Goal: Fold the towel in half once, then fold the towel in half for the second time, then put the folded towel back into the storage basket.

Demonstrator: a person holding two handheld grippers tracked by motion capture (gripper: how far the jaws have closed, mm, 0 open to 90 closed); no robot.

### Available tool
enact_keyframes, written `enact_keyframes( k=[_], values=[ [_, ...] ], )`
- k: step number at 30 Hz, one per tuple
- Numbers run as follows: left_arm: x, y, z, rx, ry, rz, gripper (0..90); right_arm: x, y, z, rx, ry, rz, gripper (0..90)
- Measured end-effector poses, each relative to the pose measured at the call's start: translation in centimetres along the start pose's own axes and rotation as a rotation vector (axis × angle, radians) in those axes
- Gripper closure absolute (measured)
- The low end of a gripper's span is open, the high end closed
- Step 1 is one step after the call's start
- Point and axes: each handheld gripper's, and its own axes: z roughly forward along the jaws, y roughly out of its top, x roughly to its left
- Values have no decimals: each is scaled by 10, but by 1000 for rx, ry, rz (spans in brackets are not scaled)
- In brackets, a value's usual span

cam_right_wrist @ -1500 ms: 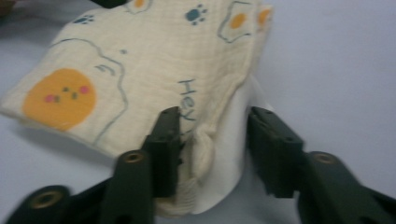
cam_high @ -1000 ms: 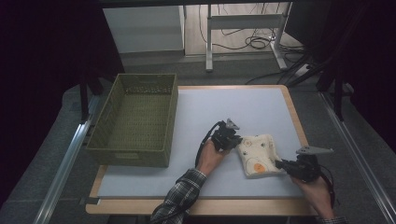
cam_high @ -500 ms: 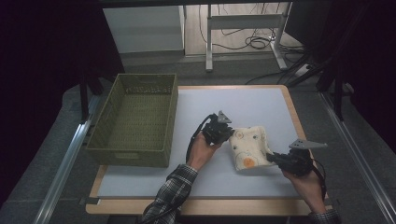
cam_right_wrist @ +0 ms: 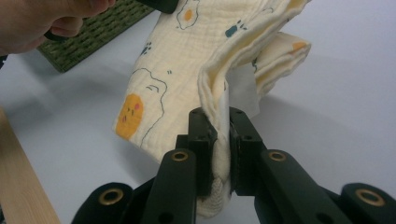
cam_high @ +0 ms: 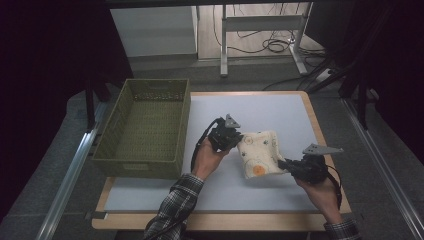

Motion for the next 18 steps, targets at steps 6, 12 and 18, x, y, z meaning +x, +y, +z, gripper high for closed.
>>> enact_keyframes(
  k=[6, 12, 18],
  values=[
    [10, 1, -15, -6, 33, 1, 824, 8, 13, 8, -8, 11, -23, 811],
    [21, 3, -30, -15, 69, -2, 824, 17, 27, 19, -12, 26, -42, 811],
    [30, 5, -42, -17, 98, 0, 824, 23, 39, 29, -14, 41, -46, 810]
  ],
)
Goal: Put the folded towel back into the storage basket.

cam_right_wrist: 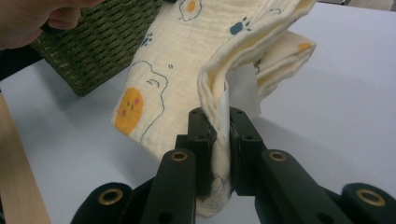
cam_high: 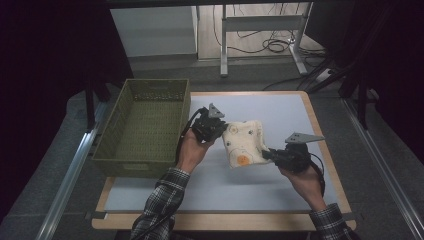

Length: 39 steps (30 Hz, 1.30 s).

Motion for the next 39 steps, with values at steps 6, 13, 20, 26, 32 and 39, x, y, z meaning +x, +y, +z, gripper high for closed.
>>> enact_keyframes(
  k=[6, 13, 20, 26, 32, 39],
  values=[
    [10, 0, -9, -6, 22, -3, 823, 5, 10, 9, 1, 10, -8, 808],
    [21, 0, -18, -3, 51, -2, 825, 11, 21, 19, 0, 12, -22, 808],
    [34, 2, -29, -7, 85, 5, 825, 20, 35, 29, -12, 15, -38, 809],
    [46, 6, -40, -11, 132, 20, 825, 28, 51, 41, -13, 22, -56, 810],
    [59, 7, -52, -27, 174, 10, 825, 37, 69, 51, -24, 32, -71, 810],
    [76, 6, -69, -45, 213, -6, 825, 48, 88, 65, -34, 49, -81, 810]
  ],
)
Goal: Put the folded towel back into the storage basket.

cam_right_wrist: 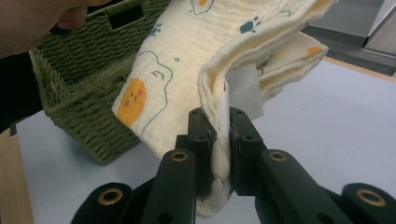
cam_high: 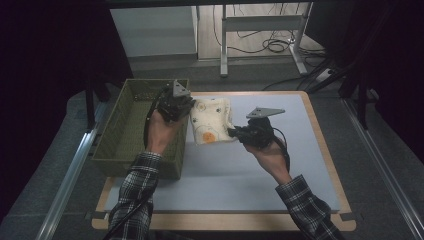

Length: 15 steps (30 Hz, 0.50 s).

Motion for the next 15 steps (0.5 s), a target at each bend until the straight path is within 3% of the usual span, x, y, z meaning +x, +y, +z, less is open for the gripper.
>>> enact_keyframes(
  k=[15],
  values=[
    [39, -5, -31, 14, 114, 8, 824, 28, 36, 40, -13, 35, -30, 810]
  ],
)
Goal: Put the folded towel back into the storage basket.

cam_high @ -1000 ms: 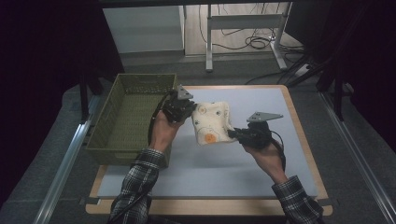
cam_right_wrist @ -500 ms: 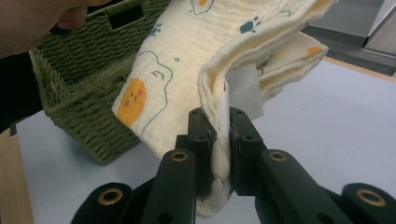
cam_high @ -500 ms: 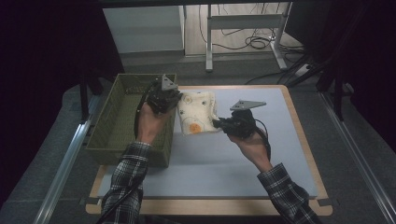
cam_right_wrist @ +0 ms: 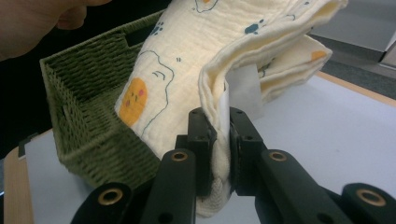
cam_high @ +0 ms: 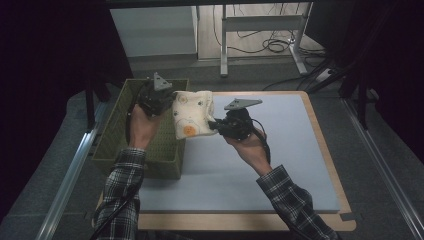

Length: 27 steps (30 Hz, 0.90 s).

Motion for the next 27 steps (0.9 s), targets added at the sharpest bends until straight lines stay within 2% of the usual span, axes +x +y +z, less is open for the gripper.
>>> enact_keyframes(
  k=[5, 9, 15, 27],
  values=[
    [13, -7, -6, 13, 36, -5, 824, 11, 8, 17, 4, 6, -23, 810],
    [23, -14, -8, 33, 63, -5, 824, 19, 14, 33, 11, 19, -23, 812],
    [38, -28, -9, 63, 98, -13, 823, 34, 21, 59, 40, 26, -40, 813],
    [65, -57, -5, 122, 126, -31, 822, 63, 31, 112, 128, 30, -90, 812]
  ],
)
